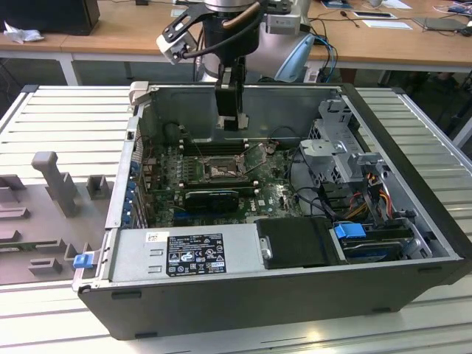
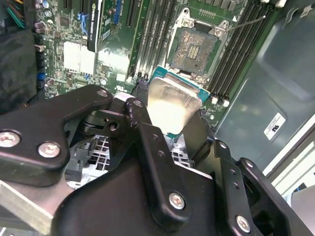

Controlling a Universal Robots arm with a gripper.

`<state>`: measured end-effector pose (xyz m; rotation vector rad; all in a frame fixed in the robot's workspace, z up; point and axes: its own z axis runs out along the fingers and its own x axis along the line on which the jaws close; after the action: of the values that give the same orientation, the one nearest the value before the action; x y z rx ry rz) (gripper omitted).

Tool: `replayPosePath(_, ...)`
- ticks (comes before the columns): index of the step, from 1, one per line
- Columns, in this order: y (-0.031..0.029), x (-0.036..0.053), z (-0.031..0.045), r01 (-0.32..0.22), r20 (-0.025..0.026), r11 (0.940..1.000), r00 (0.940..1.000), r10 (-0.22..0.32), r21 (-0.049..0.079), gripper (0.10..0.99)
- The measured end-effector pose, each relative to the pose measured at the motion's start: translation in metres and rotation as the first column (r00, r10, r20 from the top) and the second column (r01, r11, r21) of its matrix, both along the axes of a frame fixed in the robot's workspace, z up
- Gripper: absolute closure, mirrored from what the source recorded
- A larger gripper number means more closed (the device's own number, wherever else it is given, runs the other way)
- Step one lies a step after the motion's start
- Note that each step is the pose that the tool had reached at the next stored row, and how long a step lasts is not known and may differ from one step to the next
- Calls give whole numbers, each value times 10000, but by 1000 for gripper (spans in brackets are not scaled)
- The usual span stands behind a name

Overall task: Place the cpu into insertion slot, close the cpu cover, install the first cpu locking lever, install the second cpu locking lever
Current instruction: 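Place the cpu into insertion slot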

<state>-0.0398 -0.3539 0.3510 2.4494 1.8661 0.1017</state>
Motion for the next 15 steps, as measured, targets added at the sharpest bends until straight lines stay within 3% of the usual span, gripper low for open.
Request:
replayPosePath(6,0,-1,-37,107,-8,9999,9999,-107,1,561)
replayPosePath(9,0,-6,-121,112,-17,9999,9999,-112,0,561)
replayPosePath(12,0,-9,-203,-585,-17,9983,9983,585,2,561)
replayPosePath(15,0,-9,-229,-898,-15,9960,9960,898,16,561)
